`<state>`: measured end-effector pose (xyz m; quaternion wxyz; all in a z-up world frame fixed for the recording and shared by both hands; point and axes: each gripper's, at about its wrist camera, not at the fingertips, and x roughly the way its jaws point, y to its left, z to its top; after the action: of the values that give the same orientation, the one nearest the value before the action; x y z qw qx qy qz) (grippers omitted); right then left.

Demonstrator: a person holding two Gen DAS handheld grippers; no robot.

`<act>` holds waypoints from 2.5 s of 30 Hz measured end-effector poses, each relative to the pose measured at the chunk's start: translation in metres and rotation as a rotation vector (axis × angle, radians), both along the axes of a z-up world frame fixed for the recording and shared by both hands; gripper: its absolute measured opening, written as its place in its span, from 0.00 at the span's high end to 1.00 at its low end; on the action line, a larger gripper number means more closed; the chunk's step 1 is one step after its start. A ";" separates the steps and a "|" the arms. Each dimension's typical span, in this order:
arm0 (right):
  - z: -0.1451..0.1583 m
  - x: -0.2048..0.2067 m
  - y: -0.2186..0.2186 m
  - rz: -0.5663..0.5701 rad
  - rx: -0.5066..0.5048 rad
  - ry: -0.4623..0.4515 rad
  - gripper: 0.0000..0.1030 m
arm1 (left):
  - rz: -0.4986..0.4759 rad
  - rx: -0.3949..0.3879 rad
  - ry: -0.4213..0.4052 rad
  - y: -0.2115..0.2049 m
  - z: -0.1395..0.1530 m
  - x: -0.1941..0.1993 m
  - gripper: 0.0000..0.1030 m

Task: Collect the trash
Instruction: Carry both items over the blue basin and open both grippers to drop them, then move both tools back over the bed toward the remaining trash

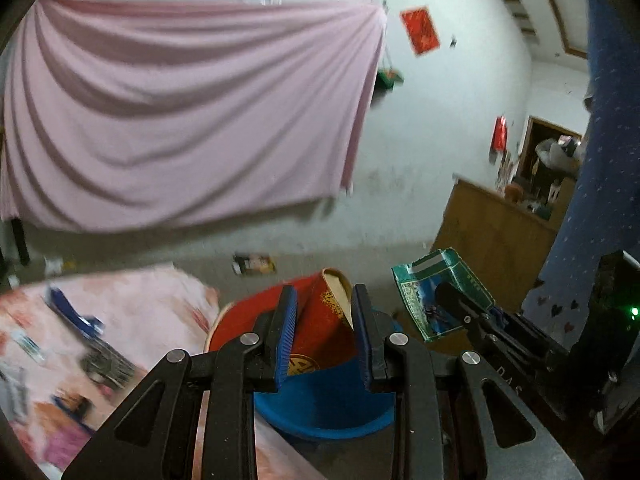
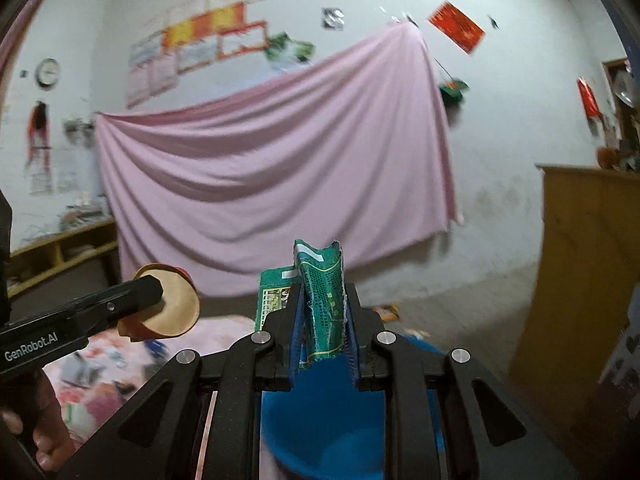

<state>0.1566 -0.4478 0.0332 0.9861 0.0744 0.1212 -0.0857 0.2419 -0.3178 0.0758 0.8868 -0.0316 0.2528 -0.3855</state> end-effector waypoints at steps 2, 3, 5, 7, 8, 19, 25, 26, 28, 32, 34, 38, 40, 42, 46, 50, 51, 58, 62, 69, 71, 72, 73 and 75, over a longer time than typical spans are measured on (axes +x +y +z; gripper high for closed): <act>-0.012 0.005 -0.014 -0.016 0.019 0.046 0.82 | -0.005 0.019 0.067 -0.014 -0.009 0.012 0.78; -0.018 0.007 -0.020 -0.021 0.031 0.070 0.82 | -0.006 0.030 0.104 -0.020 -0.014 0.018 0.78; -0.031 0.013 -0.027 -0.028 0.051 0.114 0.82 | -0.003 0.051 0.154 -0.030 -0.022 0.028 0.78; -0.042 0.016 -0.033 -0.027 0.068 0.152 0.82 | 0.000 0.072 0.187 -0.032 -0.029 0.033 0.78; -0.050 0.019 -0.037 -0.026 0.078 0.177 0.82 | 0.004 0.081 0.198 -0.034 -0.033 0.035 0.78; -0.080 0.037 -0.059 0.000 0.169 0.292 0.62 | 0.084 0.075 0.240 -0.013 -0.038 0.036 0.70; -0.058 0.023 -0.054 -0.005 0.145 0.228 0.57 | 0.137 0.043 0.125 0.022 -0.011 0.012 0.54; -0.051 0.018 -0.050 -0.003 0.134 0.208 0.54 | 0.147 0.037 0.101 0.030 -0.006 0.007 0.51; -0.039 0.009 -0.041 0.002 0.110 0.173 0.52 | 0.173 0.030 0.046 0.046 0.006 -0.004 0.45; -0.015 -0.006 -0.022 0.013 0.072 0.114 0.37 | 0.242 0.024 -0.052 0.081 0.022 -0.025 0.15; -0.003 -0.014 -0.011 0.017 0.067 0.074 0.22 | 0.289 0.009 -0.102 0.102 0.028 -0.036 0.07; 0.017 -0.027 0.013 0.031 0.036 0.011 0.10 | 0.362 -0.018 -0.152 0.142 0.030 -0.055 0.04; 0.026 -0.033 0.027 0.043 0.022 -0.020 0.00 | 0.393 -0.032 -0.170 0.160 0.029 -0.065 0.03; 0.033 -0.040 0.041 0.061 0.006 -0.059 0.00 | 0.426 -0.033 -0.195 0.179 0.030 -0.074 0.03; 0.043 -0.050 0.070 0.103 -0.028 -0.107 0.00 | 0.478 -0.032 -0.229 0.208 0.030 -0.090 0.03; 0.048 -0.059 0.095 0.142 -0.034 -0.134 0.00 | 0.516 -0.033 -0.244 0.239 0.028 -0.108 0.03; 0.049 -0.060 0.100 0.147 -0.034 -0.137 0.00 | 0.526 -0.033 -0.246 0.246 0.028 -0.111 0.03; 0.045 -0.068 0.134 0.186 -0.031 -0.146 0.00 | 0.583 -0.020 -0.243 0.282 0.021 -0.130 0.03; 0.042 -0.070 0.148 0.210 -0.041 -0.142 0.00 | 0.604 -0.009 -0.240 0.293 0.012 -0.138 0.03; 0.026 -0.073 0.164 0.253 -0.094 -0.134 0.00 | 0.622 -0.008 -0.251 0.301 -0.003 -0.147 0.03; 0.022 -0.073 0.167 0.266 -0.107 -0.131 0.00 | 0.628 -0.008 -0.254 0.302 -0.007 -0.147 0.03; 0.019 -0.073 0.168 0.271 -0.112 -0.129 0.00 | 0.632 -0.010 -0.256 0.302 -0.010 -0.149 0.03; 0.017 -0.073 0.169 0.274 -0.119 -0.125 0.00 | 0.635 -0.012 -0.258 0.302 -0.012 -0.150 0.03; 0.012 -0.070 0.171 0.284 -0.130 -0.112 0.00 | 0.638 -0.012 -0.258 0.304 -0.015 -0.149 0.03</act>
<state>0.0864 -0.2765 0.0454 0.9963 -0.0026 0.0693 0.0511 0.0926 -0.0142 0.0604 0.9872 -0.0652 0.1139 -0.0909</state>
